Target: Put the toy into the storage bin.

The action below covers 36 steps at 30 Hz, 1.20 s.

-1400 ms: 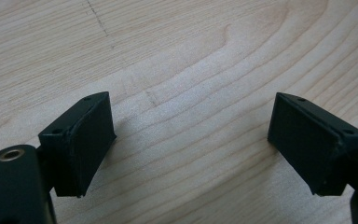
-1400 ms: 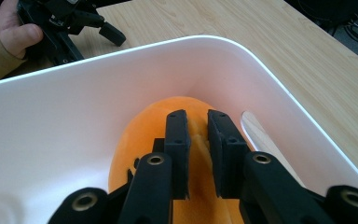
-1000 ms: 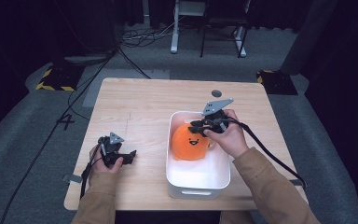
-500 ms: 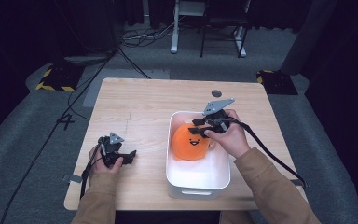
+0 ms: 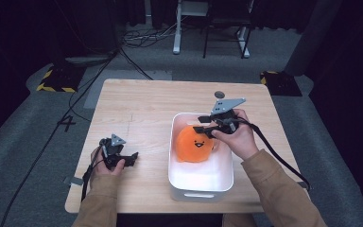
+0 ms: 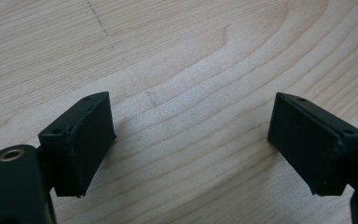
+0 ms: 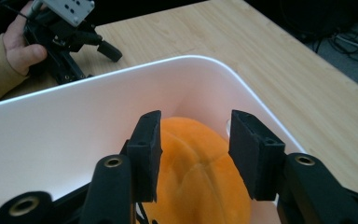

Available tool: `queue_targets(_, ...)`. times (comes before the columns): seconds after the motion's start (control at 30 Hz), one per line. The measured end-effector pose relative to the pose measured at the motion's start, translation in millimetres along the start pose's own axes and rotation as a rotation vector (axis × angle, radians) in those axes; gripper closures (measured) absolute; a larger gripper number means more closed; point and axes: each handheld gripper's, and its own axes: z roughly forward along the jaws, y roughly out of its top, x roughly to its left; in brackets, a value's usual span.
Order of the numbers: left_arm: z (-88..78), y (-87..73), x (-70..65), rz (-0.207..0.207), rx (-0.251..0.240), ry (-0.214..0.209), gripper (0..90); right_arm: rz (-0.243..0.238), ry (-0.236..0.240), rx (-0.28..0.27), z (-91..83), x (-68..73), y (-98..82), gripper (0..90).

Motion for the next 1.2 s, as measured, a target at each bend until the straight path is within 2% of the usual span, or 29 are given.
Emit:
queue_targets(0.13, 0.0, 0.0, 0.0, 0.0, 0.0, 0.0, 14.7, 0.0, -0.027, -0.029, -13.8, -1.3, 2.8, 47.9)
queue_targets(0.3, 0.0, 0.0, 0.0, 0.0, 0.0, 0.0, 14.7, 0.042, -0.043, -0.079, -31.5, -4.4, 1.2, 44.1)
queue_targets(0.4, 0.1, 0.0, -0.1, -0.001, 0.0, 0.0, 14.7, 0.061, -0.076, -0.078, -41.3, -10.7, -3.1, 40.2)
queue_targets(0.47, 0.0, 0.1, 0.0, 0.001, 0.0, 0.0, 14.7, 0.055, -0.112, -0.051, -48.0, -13.5, -4.4, 37.9)
queue_targets(0.57, 0.8, 0.1, -0.2, -0.001, -0.006, 0.004, 14.6, 0.079, -0.104, -0.087, -58.1, -16.7, -9.0, 37.9)
queue_targets(0.63, 0.9, 0.3, -0.1, 0.0, -0.005, 0.002, 14.5, 0.082, -0.133, -0.076, -65.3, -19.4, -12.4, 35.6)
queue_targets(0.73, 1.0, 0.3, -0.1, 0.0, -0.005, 0.002, 14.5, 0.075, -0.198, -0.029, -75.7, -21.9, -15.4, 29.2)
queue_targets(0.77, 1.0, 0.3, -0.1, 0.0, -0.005, 0.002, 14.5, 0.08, -0.199, -0.019, -79.0, -22.3, -16.3, 27.9)
queue_targets(0.87, 1.0, 0.3, -0.2, 0.0, -0.005, 0.002, 14.5, 0.102, -0.178, -0.049, -87.5, -23.5, -20.9, 27.1)
queue_targets(1.03, 1.0, 0.3, -0.2, 0.001, -0.005, 0.002, 14.5, 0.106, -0.236, -0.026, -99.4, -29.5, -33.8, 25.4)
queue_targets(1.2, 1.0, 0.3, -0.2, 0.0, -0.005, 0.002, 14.5, 0.128, -0.267, 0.004, -108.0, -35.8, -49.8, 24.4)
